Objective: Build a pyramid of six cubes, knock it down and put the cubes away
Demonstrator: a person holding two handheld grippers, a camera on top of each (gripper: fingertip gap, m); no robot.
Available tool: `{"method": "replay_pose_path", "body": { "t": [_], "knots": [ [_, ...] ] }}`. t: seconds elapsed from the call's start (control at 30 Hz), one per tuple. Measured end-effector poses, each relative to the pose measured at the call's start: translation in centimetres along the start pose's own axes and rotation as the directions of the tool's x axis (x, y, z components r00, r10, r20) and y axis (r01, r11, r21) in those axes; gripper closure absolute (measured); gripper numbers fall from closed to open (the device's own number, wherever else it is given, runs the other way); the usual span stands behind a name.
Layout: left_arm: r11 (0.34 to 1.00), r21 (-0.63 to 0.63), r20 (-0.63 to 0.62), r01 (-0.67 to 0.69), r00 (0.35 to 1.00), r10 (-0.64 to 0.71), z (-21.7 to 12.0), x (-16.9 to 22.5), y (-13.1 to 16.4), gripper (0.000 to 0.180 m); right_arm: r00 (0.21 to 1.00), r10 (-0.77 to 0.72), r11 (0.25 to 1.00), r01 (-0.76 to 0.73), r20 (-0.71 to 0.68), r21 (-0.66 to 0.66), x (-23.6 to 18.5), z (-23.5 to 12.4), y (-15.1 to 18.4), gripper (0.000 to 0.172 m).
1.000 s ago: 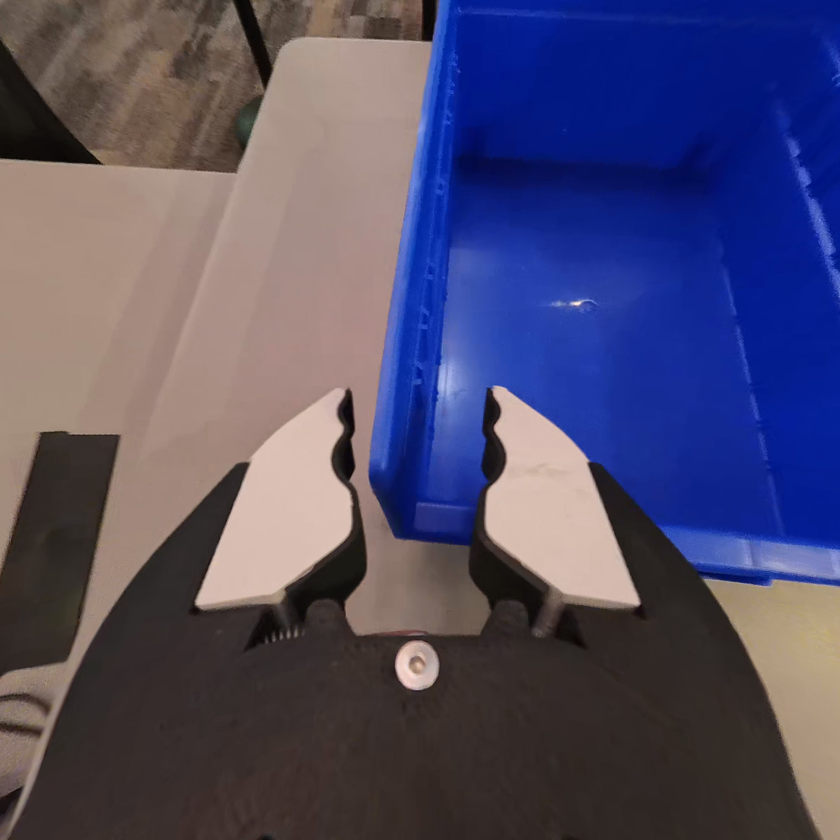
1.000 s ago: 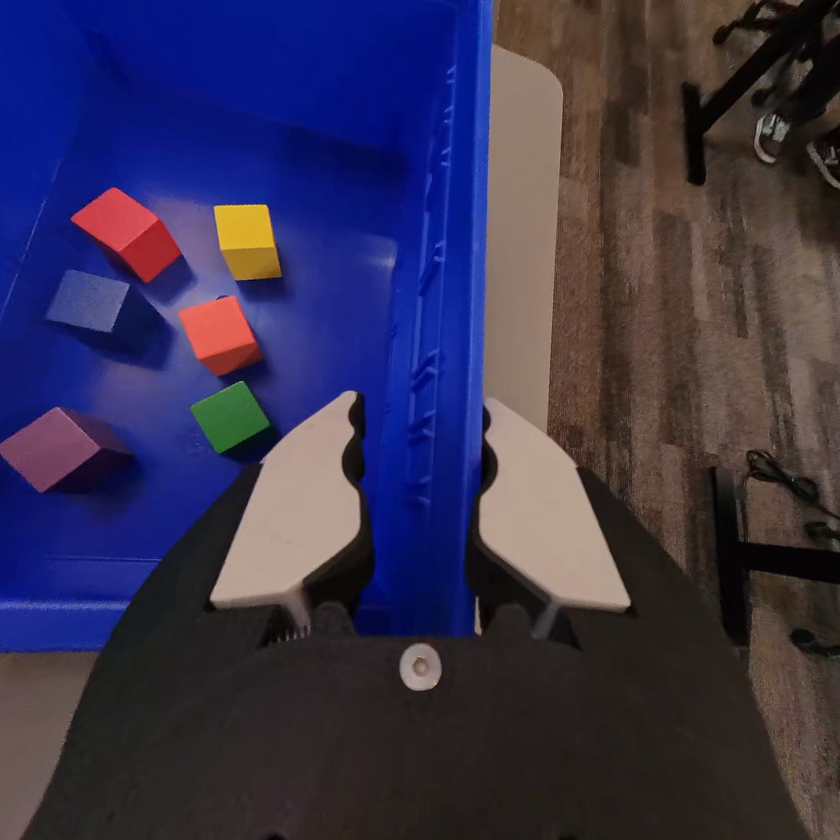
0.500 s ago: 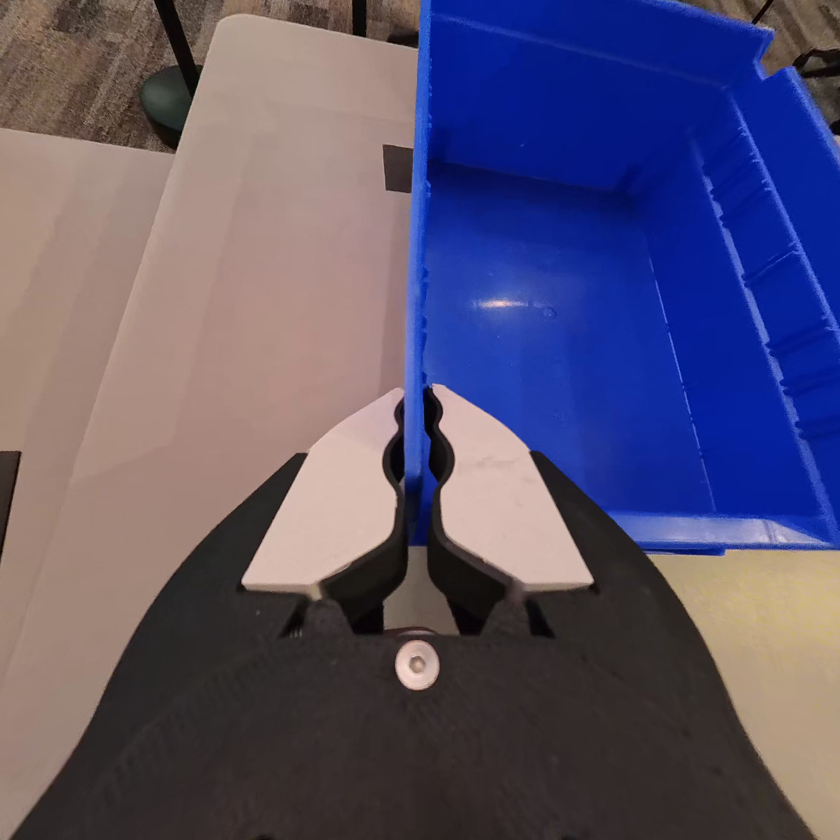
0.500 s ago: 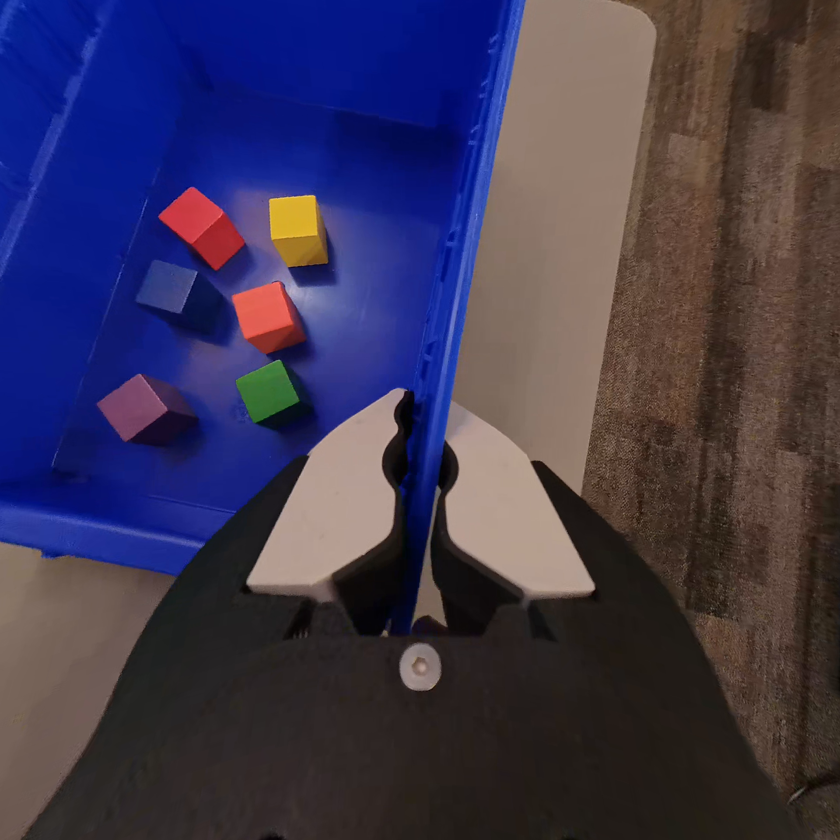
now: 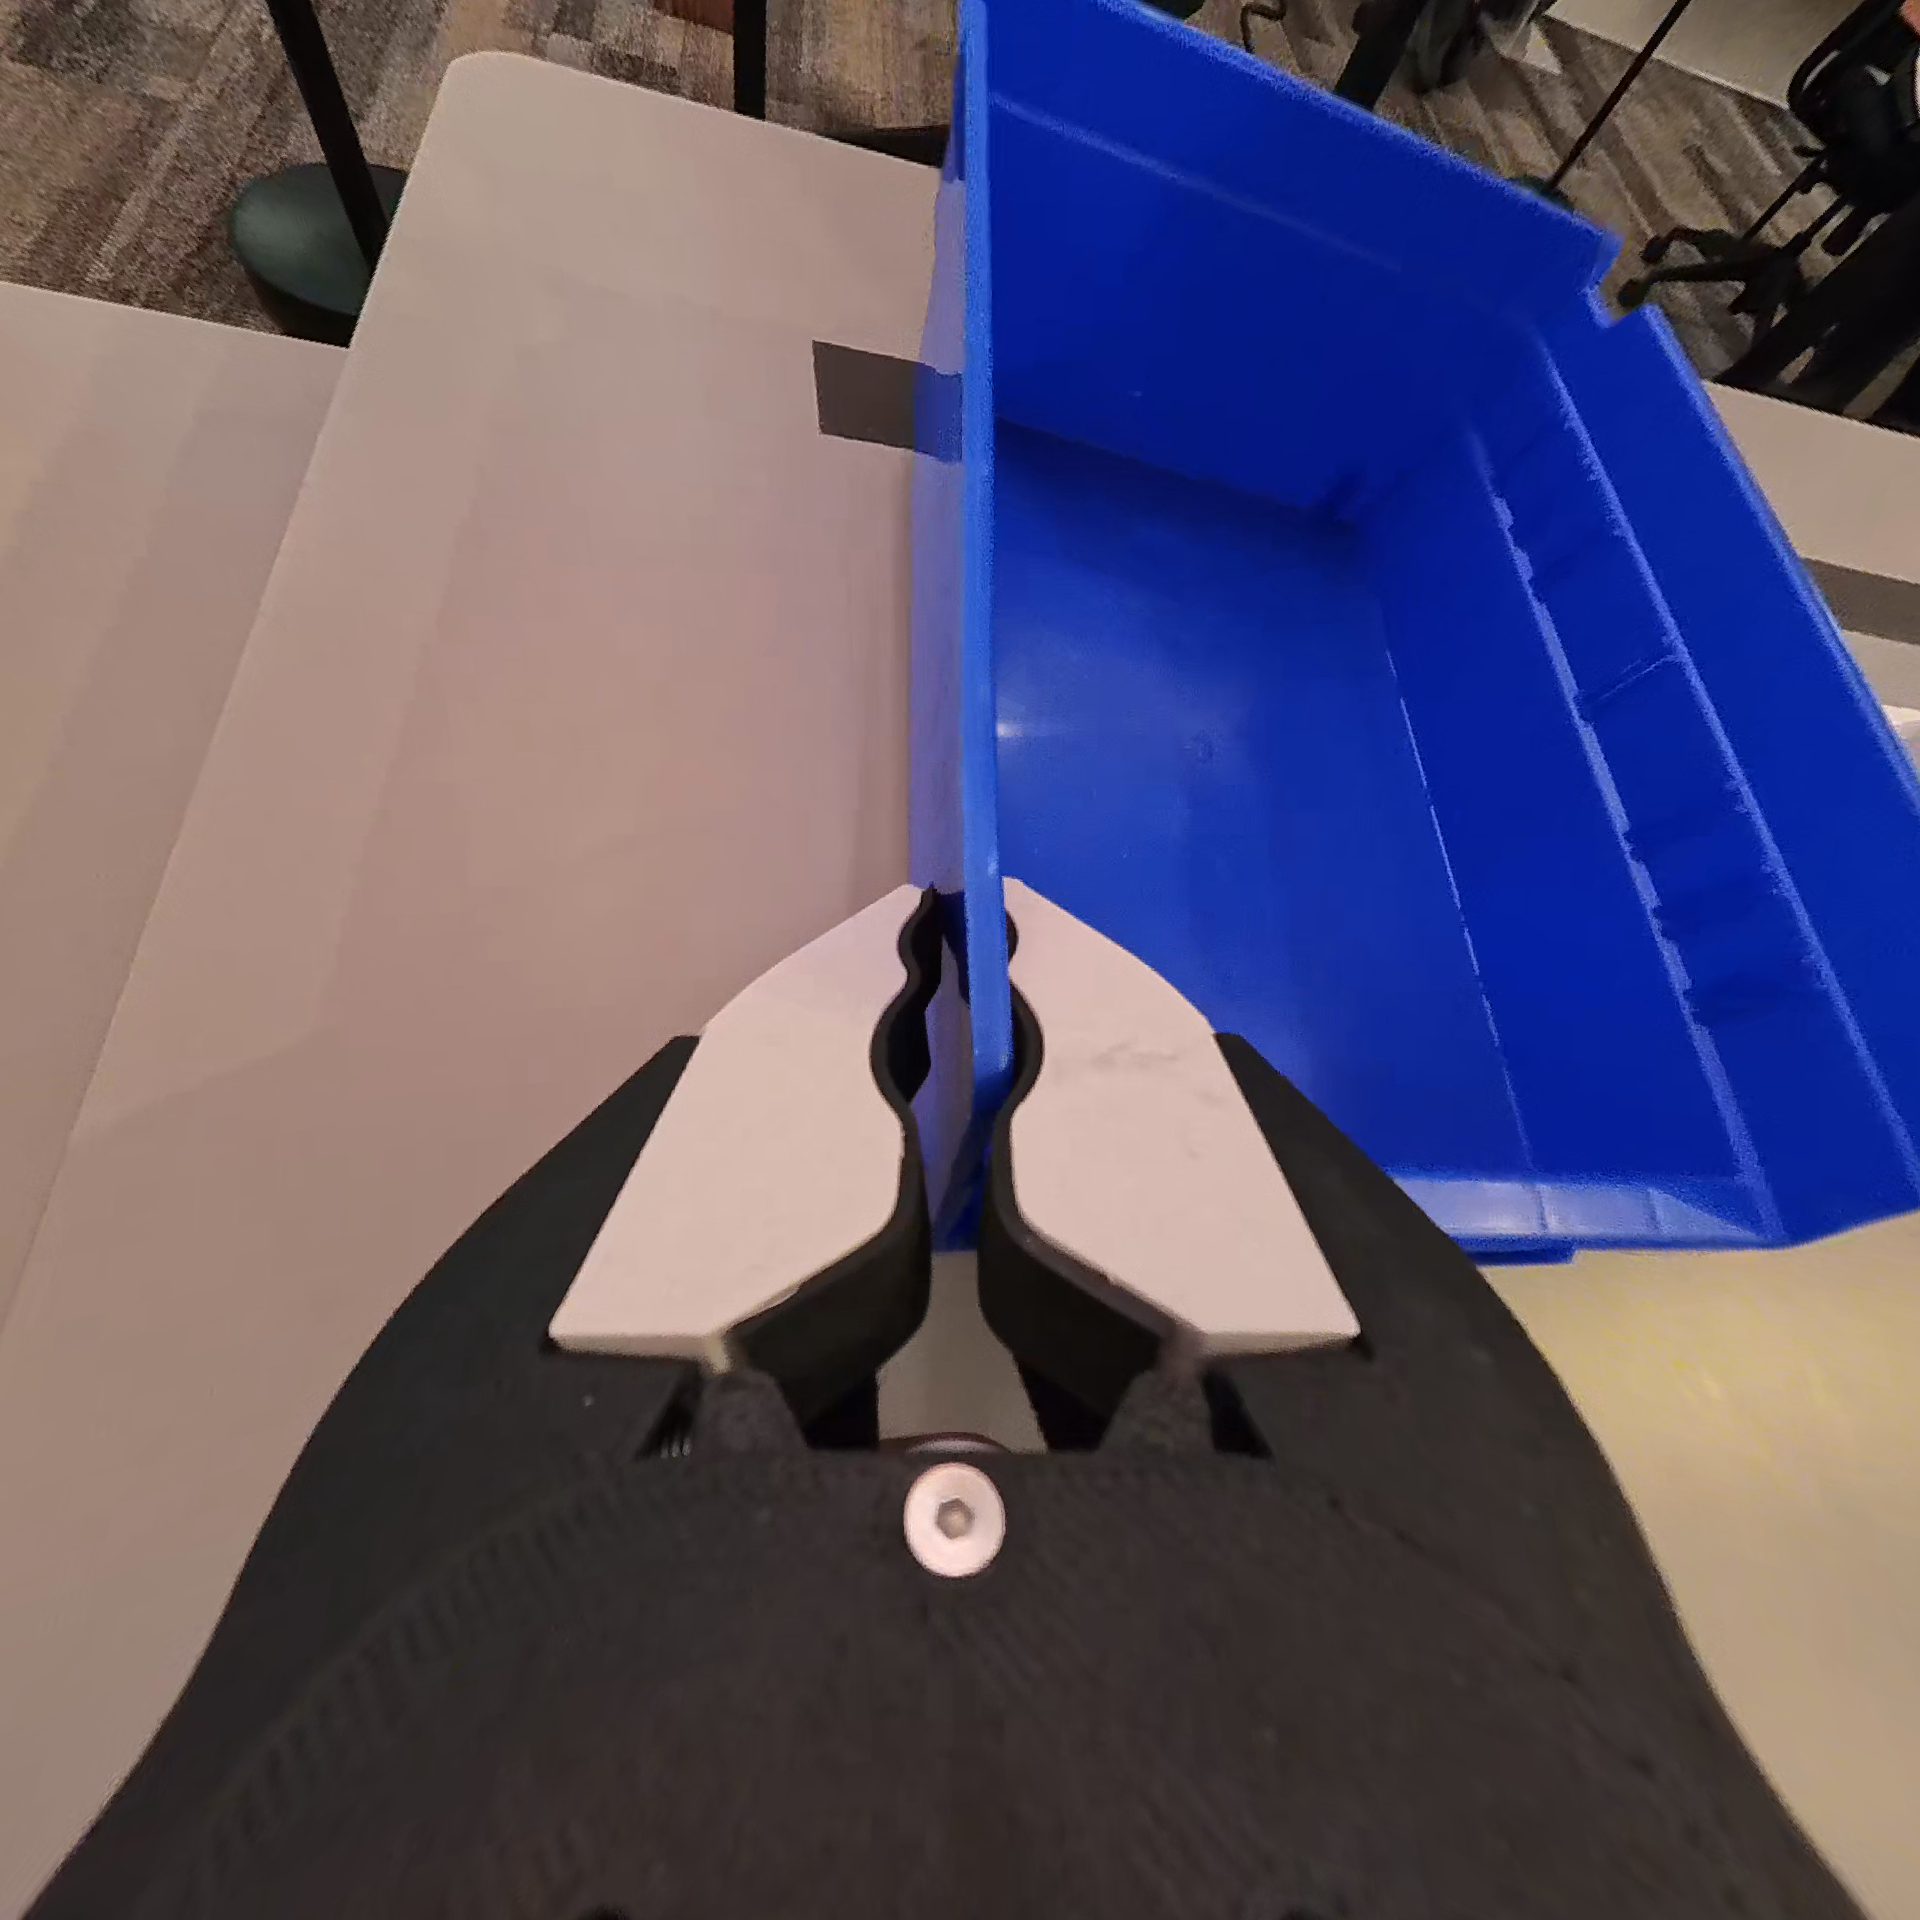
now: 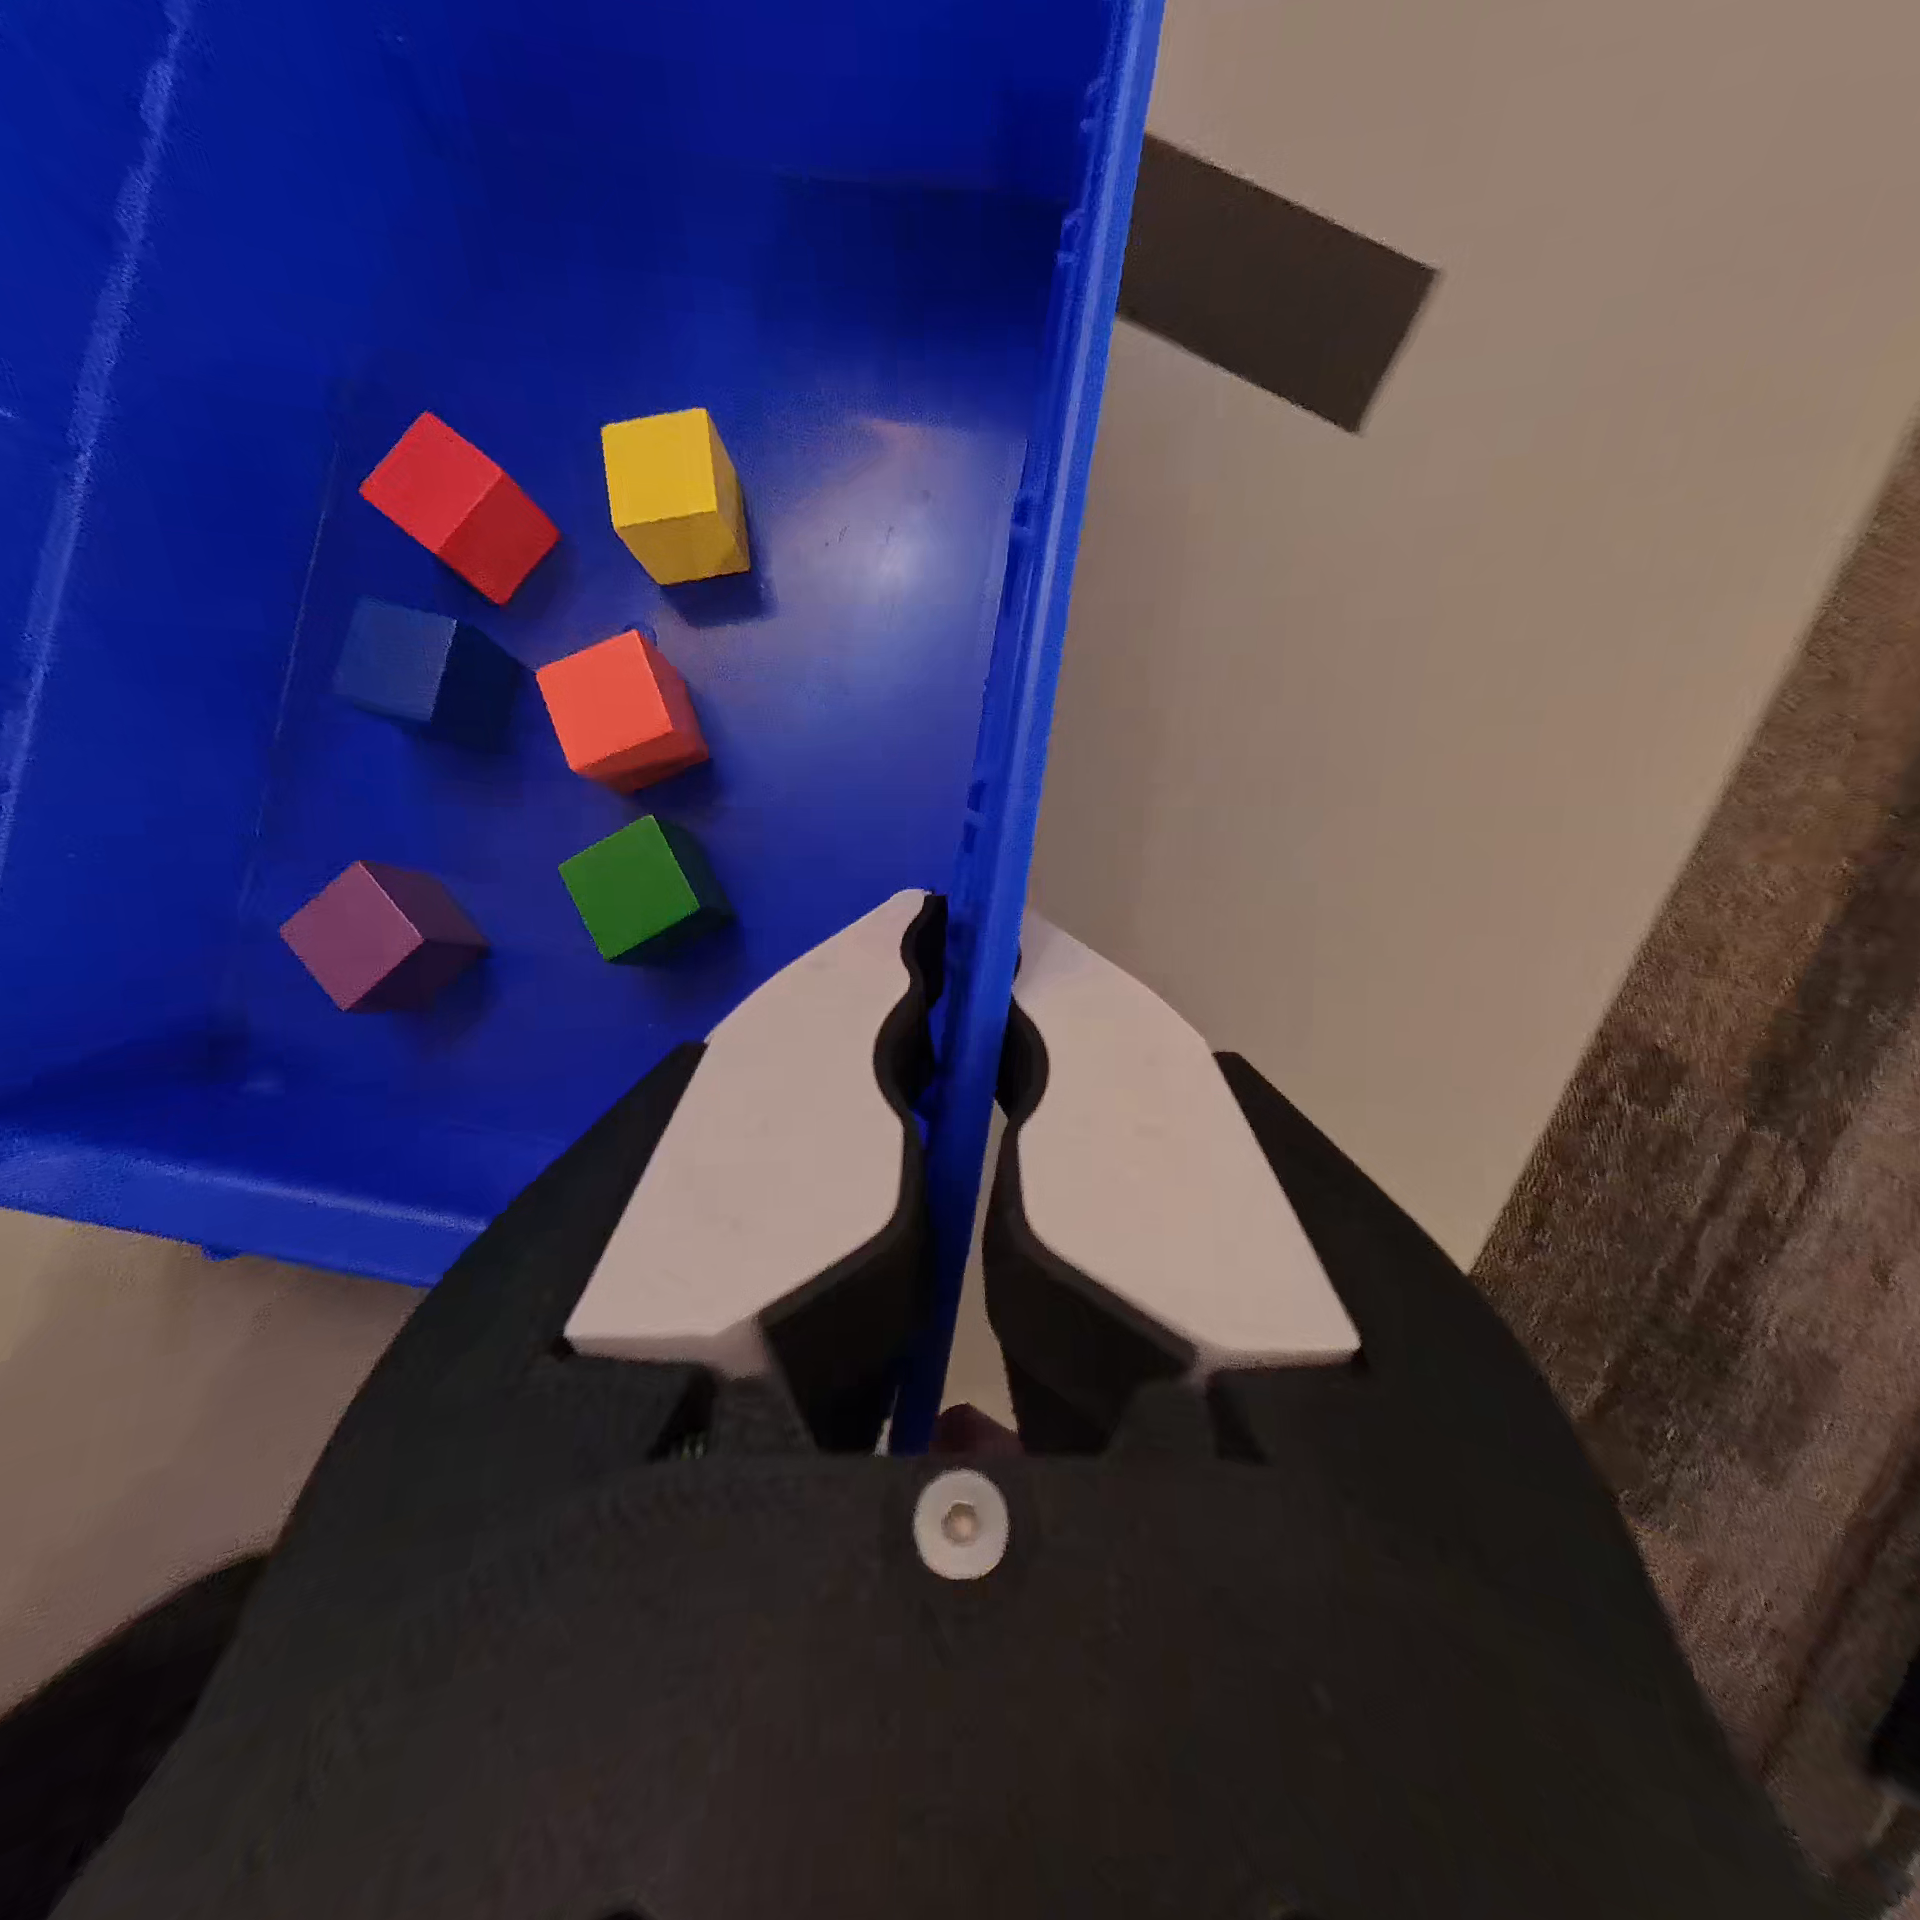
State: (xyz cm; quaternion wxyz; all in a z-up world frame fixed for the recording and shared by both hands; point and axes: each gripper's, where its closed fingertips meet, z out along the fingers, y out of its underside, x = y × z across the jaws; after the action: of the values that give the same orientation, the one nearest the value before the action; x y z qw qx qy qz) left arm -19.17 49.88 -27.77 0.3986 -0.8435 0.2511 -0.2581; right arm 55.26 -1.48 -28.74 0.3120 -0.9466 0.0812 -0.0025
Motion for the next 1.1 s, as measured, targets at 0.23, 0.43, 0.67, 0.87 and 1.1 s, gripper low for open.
{"method": "replay_pose_path", "body": {
  "t": [0.23, 0.43, 0.67, 0.87, 1.1],
  "knots": [
    [0.999, 0.014, -0.065, 0.03, 0.997, -0.029, -1.3, 0.5, 0.1, 0.174, 0.97, -0.151, 0.985, 0.163, 0.188, -0.052, -4.7, 0.3, 0.1, 0.165],
    [1.0, 0.005, -0.086, 0.011, 0.996, -0.01, -1.7, 0.7, 0.9, 0.174, 0.889, -0.325, 0.933, 0.356, 0.322, -0.044, -8.6, 0.3, 0.6, 0.165],
    [0.999, -0.007, -0.129, -0.037, 0.991, 0.036, -2.6, 1.1, 1.7, 0.174, 0.74, -0.487, 0.847, 0.531, 0.464, 0.042, -13.4, 0.3, 0.9, 0.165],
    [0.999, -0.012, -0.155, -0.034, 0.987, 0.032, -3.0, 1.1, 2.5, 0.174, 0.62, -0.585, 0.767, 0.632, 0.522, 0.109, -18.1, 1.3, -0.1, 0.166],
    [0.999, -0.014, -0.136, -0.053, 0.989, 0.051, -4.6, 0.8, 3.0, 0.174, 0.537, -0.63, 0.71, 0.691, 0.561, 0.137, -23.6, 2.9, -1.8, 0.166]
  ]
}}
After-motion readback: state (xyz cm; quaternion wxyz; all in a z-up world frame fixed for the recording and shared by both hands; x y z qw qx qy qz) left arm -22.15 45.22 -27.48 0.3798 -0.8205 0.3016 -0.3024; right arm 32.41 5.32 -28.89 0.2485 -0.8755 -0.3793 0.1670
